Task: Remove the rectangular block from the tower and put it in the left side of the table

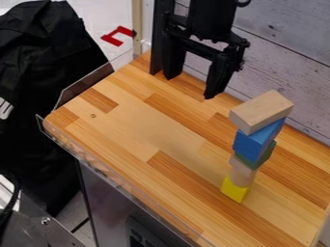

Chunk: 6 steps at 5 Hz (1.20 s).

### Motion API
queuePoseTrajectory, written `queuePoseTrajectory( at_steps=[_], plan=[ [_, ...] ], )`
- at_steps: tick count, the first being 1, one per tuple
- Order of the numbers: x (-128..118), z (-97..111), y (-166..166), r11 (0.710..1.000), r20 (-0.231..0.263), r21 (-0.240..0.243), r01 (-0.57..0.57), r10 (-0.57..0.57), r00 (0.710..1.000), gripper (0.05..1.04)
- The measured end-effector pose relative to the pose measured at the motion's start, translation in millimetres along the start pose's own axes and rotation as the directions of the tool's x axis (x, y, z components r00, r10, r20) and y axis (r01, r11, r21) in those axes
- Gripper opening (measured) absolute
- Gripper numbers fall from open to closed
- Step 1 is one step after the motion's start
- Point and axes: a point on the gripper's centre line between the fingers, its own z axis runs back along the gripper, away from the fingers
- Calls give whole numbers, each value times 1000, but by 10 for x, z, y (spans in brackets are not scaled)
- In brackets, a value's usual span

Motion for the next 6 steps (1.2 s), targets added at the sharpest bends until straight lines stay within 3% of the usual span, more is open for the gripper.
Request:
queuePoseTrajectory(
  at_steps=[1, 3, 6],
  plan=[
    [-19, -86, 5, 1000, -35, 0, -2, 2, 999, 999],
    [57, 64, -21, 999, -9, 32, 6, -6, 1000, 999],
    [2, 259, -446, 988, 16, 103, 118, -120, 993, 999]
  ],
)
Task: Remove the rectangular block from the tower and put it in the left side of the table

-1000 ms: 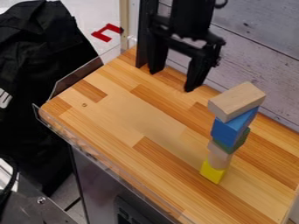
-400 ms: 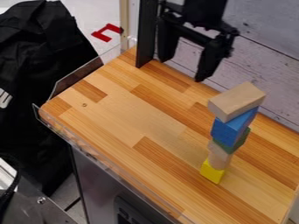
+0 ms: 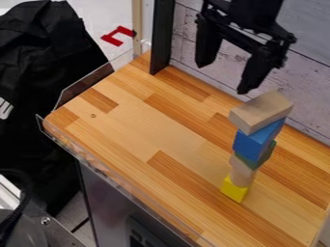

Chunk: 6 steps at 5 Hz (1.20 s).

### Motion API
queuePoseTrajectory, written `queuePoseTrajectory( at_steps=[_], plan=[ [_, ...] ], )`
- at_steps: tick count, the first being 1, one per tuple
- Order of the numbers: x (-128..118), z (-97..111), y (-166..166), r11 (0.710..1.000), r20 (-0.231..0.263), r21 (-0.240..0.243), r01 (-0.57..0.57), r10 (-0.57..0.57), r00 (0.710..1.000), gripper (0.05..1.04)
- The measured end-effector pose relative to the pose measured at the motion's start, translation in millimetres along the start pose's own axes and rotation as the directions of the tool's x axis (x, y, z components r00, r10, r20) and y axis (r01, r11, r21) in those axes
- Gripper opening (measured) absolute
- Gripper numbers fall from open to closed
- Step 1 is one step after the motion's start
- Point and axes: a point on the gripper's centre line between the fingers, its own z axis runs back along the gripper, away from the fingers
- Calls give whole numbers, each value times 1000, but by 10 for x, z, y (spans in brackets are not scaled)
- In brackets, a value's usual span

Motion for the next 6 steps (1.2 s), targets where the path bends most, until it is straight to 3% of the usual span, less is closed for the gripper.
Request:
queuePoseTrajectory(
  at_steps=[1, 4, 6],
  plan=[
    [-66, 116, -124, 1000, 31, 8, 27, -27, 999, 999],
    [51, -9, -461, 995, -21, 24, 98, -98, 995, 999],
    [55, -90, -490, 997, -56, 2, 79, -79, 995, 999]
  ],
)
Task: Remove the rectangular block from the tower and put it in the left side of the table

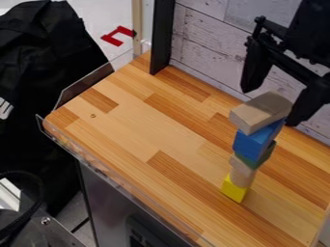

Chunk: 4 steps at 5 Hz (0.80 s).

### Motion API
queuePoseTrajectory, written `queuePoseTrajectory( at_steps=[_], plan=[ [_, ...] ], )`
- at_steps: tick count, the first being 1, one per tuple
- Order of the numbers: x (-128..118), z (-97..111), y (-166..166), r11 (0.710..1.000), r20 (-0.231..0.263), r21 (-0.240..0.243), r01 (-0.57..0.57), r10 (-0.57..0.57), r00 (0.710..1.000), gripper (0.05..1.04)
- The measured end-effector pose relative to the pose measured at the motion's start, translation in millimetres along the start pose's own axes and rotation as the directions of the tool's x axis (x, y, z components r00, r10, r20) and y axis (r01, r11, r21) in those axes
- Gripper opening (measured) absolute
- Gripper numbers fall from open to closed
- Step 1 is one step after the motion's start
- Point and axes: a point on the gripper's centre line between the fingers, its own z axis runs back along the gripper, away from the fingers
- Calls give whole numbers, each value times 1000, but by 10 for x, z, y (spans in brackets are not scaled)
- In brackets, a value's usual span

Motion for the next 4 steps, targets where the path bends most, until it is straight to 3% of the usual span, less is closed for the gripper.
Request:
queuePoseTrajectory(
  at_steps=[1, 2, 3, 4],
  plan=[
    [-1, -41, 8, 1000, -19, -11, -10, 10, 1000, 962],
    [23, -86, 14, 999, -24, -26, -24, 23, 999, 686],
    [52, -120, 26, 999, -29, -40, -30, 29, 999, 512],
    [52, -127, 32, 998, -30, -46, -34, 33, 999, 511]
  ],
)
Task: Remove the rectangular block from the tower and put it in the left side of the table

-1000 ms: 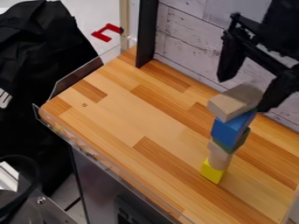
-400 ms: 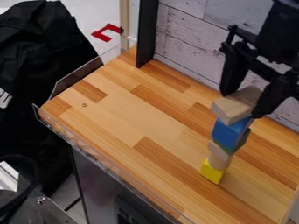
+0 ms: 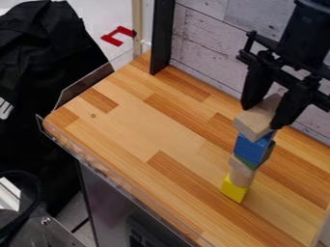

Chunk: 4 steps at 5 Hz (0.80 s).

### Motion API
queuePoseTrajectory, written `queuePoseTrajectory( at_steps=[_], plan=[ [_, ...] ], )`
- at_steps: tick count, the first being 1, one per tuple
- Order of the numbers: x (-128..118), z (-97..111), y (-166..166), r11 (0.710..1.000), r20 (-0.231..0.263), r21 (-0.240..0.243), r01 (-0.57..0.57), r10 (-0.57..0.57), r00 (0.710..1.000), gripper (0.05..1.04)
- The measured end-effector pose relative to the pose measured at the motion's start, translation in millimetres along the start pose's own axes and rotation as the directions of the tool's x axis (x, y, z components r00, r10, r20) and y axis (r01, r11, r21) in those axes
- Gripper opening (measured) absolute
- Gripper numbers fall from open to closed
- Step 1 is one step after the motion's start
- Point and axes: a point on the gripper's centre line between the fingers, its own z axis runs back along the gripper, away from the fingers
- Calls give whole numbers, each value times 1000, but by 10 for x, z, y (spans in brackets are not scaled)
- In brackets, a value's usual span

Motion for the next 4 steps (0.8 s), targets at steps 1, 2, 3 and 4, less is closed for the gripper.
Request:
queuePoseTrajectory(
  at_steps=[1, 2, 3, 4],
  plan=[
    [0, 0, 0, 1000, 0, 0, 2, -2, 1000, 511],
    [-11, 15, 43, 1000, -4, -1, -19, 19, 1000, 512],
    [-15, 171, 155, 999, 35, 5, -53, 53, 998, 511],
    [-57, 323, 352, 993, 70, -27, -117, 118, 990, 511]
  ],
)
